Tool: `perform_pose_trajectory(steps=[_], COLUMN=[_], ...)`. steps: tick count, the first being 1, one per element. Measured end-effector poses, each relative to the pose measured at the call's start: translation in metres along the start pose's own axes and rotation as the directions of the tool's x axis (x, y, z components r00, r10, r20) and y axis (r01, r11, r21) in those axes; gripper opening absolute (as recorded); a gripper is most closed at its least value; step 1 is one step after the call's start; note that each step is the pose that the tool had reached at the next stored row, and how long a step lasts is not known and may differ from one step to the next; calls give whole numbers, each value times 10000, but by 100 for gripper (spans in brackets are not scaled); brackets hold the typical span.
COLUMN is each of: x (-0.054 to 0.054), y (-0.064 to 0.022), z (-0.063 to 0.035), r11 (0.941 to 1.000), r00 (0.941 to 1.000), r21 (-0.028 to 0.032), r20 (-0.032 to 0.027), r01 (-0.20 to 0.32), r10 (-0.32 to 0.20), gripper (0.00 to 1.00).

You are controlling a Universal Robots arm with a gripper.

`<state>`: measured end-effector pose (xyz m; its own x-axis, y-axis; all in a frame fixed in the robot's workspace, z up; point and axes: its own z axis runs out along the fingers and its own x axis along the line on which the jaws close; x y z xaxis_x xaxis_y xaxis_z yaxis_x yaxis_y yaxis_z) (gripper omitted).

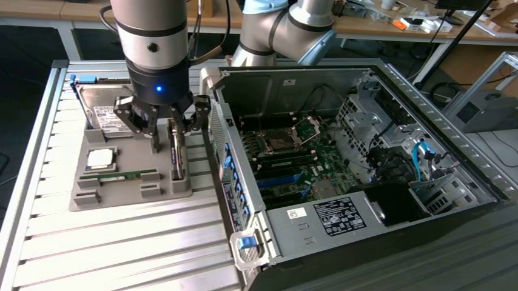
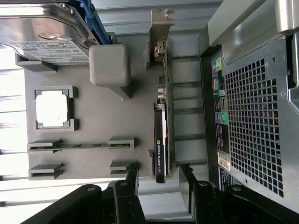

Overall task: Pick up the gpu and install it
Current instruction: 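Pick up the gpu and move the gpu toward the slot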

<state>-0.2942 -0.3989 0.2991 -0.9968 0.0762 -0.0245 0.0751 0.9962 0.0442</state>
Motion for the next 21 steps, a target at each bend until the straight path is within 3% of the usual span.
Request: perform_pose_trajectory(steps=[21], x=[2], y=[-3], z=[62], r11=[10000], r00=[10000], r21=[0], r20=[0], r01=[0], r10=[0], gripper=[48])
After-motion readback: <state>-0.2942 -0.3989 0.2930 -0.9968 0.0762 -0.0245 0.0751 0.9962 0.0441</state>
